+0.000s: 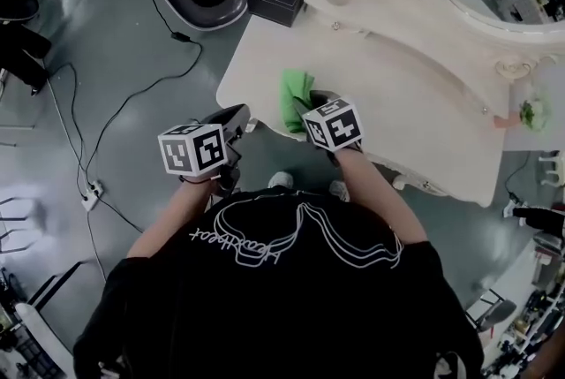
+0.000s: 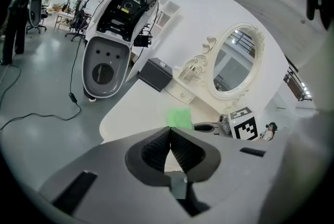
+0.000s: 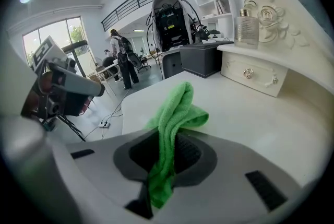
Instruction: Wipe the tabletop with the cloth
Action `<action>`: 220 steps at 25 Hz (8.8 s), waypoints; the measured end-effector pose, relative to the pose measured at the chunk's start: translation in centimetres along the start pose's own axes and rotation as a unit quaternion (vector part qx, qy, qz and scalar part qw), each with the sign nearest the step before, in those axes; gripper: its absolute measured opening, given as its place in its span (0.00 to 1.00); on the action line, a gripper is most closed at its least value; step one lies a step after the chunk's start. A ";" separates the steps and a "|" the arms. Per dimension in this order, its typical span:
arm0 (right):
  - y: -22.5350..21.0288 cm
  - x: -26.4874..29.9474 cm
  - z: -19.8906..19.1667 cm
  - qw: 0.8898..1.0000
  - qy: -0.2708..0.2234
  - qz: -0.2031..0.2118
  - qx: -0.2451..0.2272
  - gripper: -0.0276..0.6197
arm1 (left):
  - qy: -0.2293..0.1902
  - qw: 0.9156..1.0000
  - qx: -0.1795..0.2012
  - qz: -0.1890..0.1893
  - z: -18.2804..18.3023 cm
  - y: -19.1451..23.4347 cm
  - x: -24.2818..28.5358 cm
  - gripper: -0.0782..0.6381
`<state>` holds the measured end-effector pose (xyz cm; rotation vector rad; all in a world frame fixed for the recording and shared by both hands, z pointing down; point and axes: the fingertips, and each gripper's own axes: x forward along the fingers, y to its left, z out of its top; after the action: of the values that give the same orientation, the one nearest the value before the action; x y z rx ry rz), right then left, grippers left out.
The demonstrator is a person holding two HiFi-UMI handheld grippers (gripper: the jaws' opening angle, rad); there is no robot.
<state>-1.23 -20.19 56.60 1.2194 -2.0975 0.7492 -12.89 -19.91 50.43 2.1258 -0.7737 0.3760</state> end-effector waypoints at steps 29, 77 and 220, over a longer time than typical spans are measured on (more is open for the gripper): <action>-4.9 -7.1 -6.5 0.996 -0.013 -0.041 0.078 0.13 | 0.066 0.994 0.048 -0.069 -2.8 -7.4 5.7 0.11; -16.6 -21.0 -18.3 0.989 -0.016 -0.068 0.134 0.13 | 0.100 0.992 0.051 -0.064 -7.7 -20.9 14.5 0.11; -2.8 -50.9 -15.7 0.895 -0.420 -0.088 0.117 0.12 | 0.005 0.926 0.199 -0.322 -12.2 -45.2 0.6 0.11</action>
<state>25.09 18.18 30.57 2.1200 -2.5348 0.4212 16.60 10.80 30.97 2.6023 0.0521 0.1935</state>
